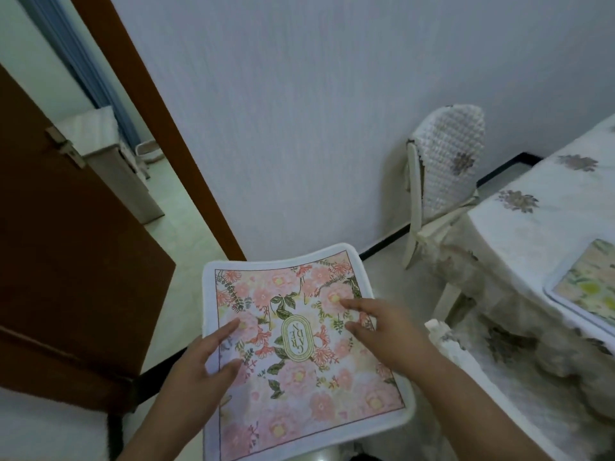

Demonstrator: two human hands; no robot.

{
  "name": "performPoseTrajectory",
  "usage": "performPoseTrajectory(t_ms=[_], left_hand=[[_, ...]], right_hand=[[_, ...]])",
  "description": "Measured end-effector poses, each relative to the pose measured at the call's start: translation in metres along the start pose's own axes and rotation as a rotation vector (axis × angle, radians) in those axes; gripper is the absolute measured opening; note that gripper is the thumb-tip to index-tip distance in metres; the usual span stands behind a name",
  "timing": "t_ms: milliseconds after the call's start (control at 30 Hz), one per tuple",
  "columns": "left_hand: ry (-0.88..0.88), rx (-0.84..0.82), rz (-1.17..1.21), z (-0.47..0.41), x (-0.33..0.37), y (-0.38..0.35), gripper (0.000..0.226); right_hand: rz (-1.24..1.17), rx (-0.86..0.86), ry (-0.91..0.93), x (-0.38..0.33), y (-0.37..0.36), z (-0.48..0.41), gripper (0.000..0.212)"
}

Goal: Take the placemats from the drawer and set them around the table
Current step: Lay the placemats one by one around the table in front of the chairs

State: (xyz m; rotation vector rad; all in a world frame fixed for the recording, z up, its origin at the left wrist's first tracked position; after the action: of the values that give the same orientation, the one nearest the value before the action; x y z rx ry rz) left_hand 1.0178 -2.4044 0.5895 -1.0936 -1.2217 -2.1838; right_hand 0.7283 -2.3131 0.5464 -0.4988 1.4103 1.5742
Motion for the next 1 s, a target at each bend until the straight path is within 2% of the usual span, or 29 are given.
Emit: performPoseTrajectory(t_ms=[267,433,700,833,1000], left_hand=[[-0.072,-0.004,-0.014,-0.153,0.049,0.052,0.052],[-0.152,-0.107,0.035,-0.258,0.085,0.048,0.050],[-0.332,-0.478,0.000,-0.410,0.170,-0.015,0.048],[-0.468,-0.637,-0.063,-0.452,0.223,-0.061,0.046],[-0.512,-0.813,-0.122,-0.479,0.270,-0.133,0.046]], right_hand=[[-0.029,0.058,-0.031,-0.038,0.043,-0.139,0.037],[-0.101,0.184,-0.121,-0.033,0.087,-0.188,0.035],[-0.131,0.510,-0.383,-0.001,0.150,-0.199,0.036],[-0.201,0.689,-0.477,0.018,0.175,-0.188,0.036],[-0.210,0.842,-0.585,0.048,0.205,-0.163,0.038]])
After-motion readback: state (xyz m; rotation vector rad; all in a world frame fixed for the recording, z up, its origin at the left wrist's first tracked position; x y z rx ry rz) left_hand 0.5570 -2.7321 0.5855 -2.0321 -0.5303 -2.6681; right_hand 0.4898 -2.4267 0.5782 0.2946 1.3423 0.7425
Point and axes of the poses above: each hand's wrist, its own z-axis away from the middle knuckle, its own y-axis out of the back of the hand, x = y × z, the point moved 10 cm from there along -z, towards the middle knuckle, and after that the axes turned 7 degrees about -x, right-handed, at the moved point
